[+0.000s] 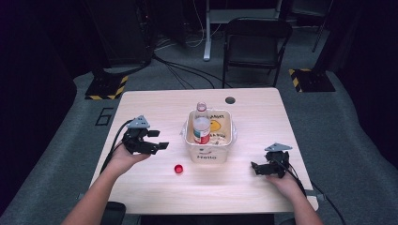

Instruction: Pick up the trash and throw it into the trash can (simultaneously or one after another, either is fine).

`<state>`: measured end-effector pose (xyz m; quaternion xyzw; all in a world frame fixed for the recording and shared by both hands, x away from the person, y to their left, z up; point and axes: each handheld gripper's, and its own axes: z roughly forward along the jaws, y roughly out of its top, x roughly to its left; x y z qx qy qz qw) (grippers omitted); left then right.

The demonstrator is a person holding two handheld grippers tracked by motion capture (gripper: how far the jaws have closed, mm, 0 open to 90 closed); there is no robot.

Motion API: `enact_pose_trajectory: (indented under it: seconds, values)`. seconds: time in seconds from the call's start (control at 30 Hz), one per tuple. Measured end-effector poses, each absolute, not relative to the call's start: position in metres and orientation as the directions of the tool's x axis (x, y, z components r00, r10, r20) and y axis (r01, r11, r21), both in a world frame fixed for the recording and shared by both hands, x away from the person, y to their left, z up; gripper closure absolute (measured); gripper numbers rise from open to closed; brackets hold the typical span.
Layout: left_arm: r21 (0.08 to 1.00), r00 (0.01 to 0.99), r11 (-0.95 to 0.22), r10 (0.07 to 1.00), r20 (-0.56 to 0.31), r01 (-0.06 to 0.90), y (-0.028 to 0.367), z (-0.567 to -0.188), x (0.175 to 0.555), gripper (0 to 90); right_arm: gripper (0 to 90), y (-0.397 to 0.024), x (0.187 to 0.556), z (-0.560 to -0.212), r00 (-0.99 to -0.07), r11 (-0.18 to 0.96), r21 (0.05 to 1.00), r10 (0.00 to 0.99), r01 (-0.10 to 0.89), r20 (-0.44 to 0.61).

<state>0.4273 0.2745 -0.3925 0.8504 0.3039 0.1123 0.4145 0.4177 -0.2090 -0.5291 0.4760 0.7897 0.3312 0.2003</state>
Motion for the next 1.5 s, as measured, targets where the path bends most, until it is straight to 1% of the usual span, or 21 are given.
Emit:
enact_pose_trajectory:
  seconds: [0.1,0.33,0.57,0.8,1.2,1.3,1.37,1.5]
  values:
    - [0.766,0.788,-0.47,0.611,-0.076,0.438,0.274,-0.402,0.425,34.0,0.0,-0.209,0.418,-0.529,-0.467,0.328,0.714,0.884,0.619,-0.002]
    - [0.77,0.8,-0.465,0.592,-0.095,0.436,0.269,-0.42,0.421,36.6,0.0,-0.209,0.417,-0.529,-0.466,0.327,0.714,0.885,0.619,-0.001]
    - [0.752,0.82,-0.494,0.562,-0.107,0.437,0.262,-0.441,0.419,39.0,0.0,-0.209,0.417,-0.529,-0.464,0.324,0.714,0.886,0.62,0.001]
    - [0.74,0.833,-0.522,0.545,-0.093,0.424,0.26,-0.46,0.418,42.6,0.0,-0.209,0.417,-0.529,-0.467,0.328,0.714,0.884,0.619,-0.002]
    - [0.729,0.848,-0.539,0.518,-0.108,0.422,0.252,-0.475,0.418,43.7,0.0,-0.209,0.417,-0.529,-0.467,0.328,0.714,0.884,0.619,-0.001]
    - [0.728,0.854,-0.544,0.508,-0.111,0.418,0.25,-0.478,0.418,44.8,0.0,-0.209,0.417,-0.529,-0.467,0.328,0.714,0.884,0.619,-0.002]
    - [0.723,0.857,-0.547,0.502,-0.121,0.422,0.248,-0.482,0.419,47.3,0.0,-0.209,0.417,-0.529,-0.467,0.328,0.714,0.884,0.619,-0.002]
    - [0.71,0.856,-0.554,0.5,-0.133,0.434,0.246,-0.489,0.421,48.2,0.0,-0.209,0.417,-0.529,-0.467,0.328,0.714,0.884,0.619,-0.001]
